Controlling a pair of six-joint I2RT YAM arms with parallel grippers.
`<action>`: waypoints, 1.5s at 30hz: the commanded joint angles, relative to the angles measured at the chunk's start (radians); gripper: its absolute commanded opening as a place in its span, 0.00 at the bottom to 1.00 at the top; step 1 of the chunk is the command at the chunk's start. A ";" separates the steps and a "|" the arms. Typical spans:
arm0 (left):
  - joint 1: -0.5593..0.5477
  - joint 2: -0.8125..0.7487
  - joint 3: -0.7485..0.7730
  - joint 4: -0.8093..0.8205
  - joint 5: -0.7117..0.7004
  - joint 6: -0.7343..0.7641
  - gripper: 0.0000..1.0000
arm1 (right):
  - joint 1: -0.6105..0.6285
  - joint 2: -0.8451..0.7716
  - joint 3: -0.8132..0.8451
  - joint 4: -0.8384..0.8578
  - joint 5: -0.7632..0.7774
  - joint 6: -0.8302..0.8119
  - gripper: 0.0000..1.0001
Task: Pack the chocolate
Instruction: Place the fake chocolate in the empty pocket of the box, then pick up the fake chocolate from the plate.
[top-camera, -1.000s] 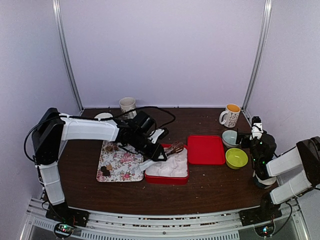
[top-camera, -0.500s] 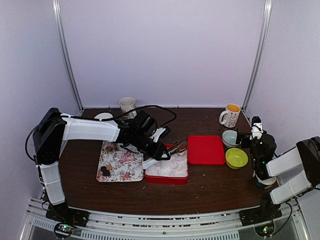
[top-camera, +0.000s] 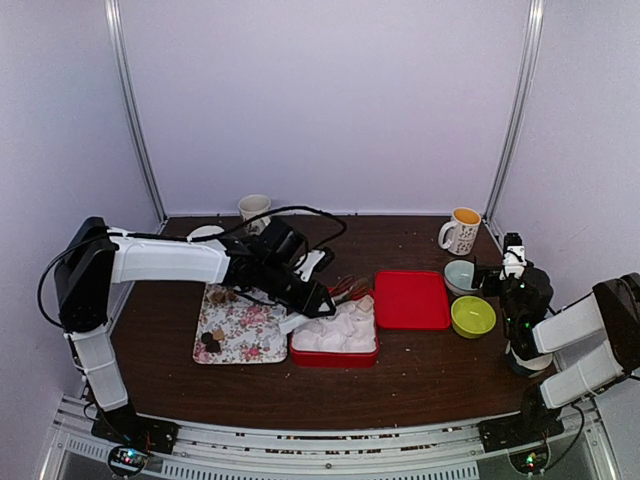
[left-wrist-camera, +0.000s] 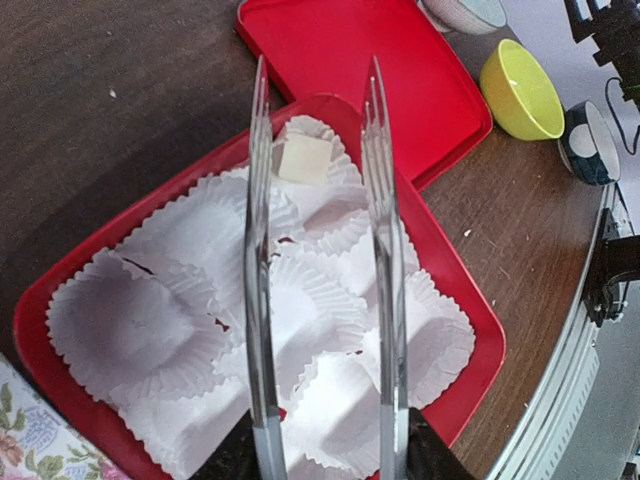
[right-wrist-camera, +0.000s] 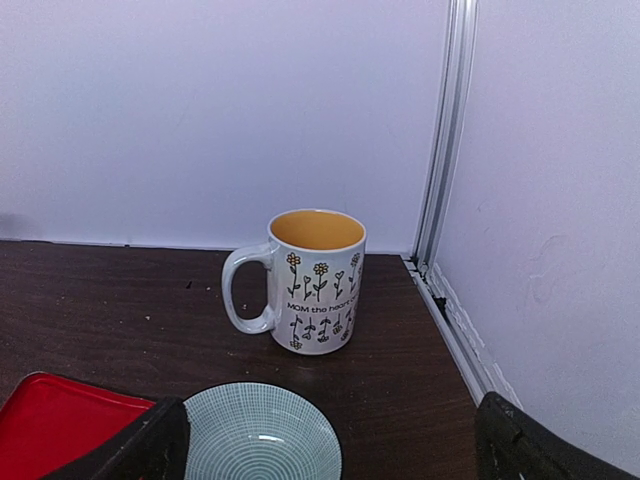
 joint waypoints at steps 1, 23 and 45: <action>0.004 -0.130 -0.035 0.022 -0.063 0.002 0.43 | -0.008 -0.008 0.018 0.008 -0.012 0.000 1.00; 0.052 -0.466 -0.278 -0.080 -0.165 -0.137 0.42 | -0.008 -0.008 0.018 0.007 -0.013 0.002 1.00; 0.052 -0.802 -0.551 -0.064 -0.294 -0.185 0.43 | -0.008 -0.008 0.017 0.007 -0.013 0.001 1.00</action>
